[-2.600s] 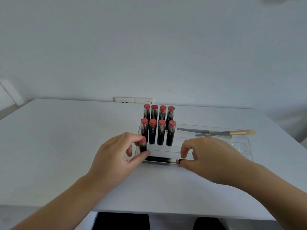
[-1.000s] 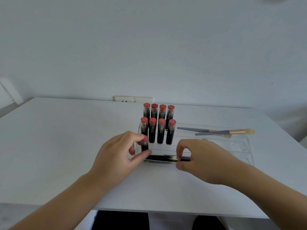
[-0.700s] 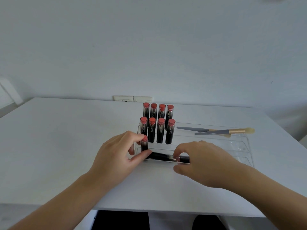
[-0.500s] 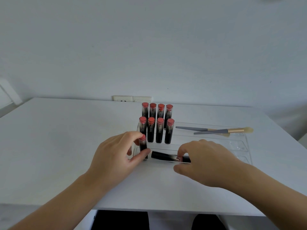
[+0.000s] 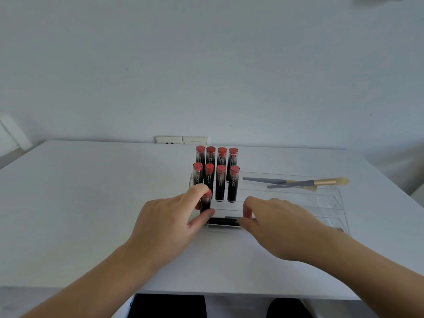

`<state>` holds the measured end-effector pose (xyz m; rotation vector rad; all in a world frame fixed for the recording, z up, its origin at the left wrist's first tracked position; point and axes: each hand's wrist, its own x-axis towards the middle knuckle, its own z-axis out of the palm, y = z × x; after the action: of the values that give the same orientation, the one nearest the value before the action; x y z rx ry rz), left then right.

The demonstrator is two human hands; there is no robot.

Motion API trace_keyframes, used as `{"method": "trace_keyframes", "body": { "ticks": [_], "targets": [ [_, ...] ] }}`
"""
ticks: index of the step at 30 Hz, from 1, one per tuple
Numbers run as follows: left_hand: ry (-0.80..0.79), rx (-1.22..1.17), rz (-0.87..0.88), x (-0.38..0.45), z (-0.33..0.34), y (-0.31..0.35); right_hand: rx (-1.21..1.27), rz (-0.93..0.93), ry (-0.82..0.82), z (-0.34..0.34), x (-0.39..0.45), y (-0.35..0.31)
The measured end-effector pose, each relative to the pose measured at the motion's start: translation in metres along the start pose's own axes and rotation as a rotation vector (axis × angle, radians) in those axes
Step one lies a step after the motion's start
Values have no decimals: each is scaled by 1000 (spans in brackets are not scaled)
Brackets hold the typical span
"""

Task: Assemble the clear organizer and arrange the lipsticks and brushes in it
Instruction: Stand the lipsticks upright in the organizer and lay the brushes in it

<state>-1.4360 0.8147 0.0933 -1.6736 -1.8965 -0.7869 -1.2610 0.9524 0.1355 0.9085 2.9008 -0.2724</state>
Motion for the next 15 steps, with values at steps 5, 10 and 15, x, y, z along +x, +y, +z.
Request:
{"method": "trace_keyframes", "body": {
  "ticks": [5, 10, 15],
  "targets": [
    [-40, 14, 5, 0, -1, 5, -14, -19, 41, 4, -1, 2],
    [-30, -25, -14, -2, -2, 4, -21, -36, 98, 9, -3, 6],
    [-5, -51, -46, -4, -1, 3, -42, -61, 145, 11, -3, 7]
  ]
}}
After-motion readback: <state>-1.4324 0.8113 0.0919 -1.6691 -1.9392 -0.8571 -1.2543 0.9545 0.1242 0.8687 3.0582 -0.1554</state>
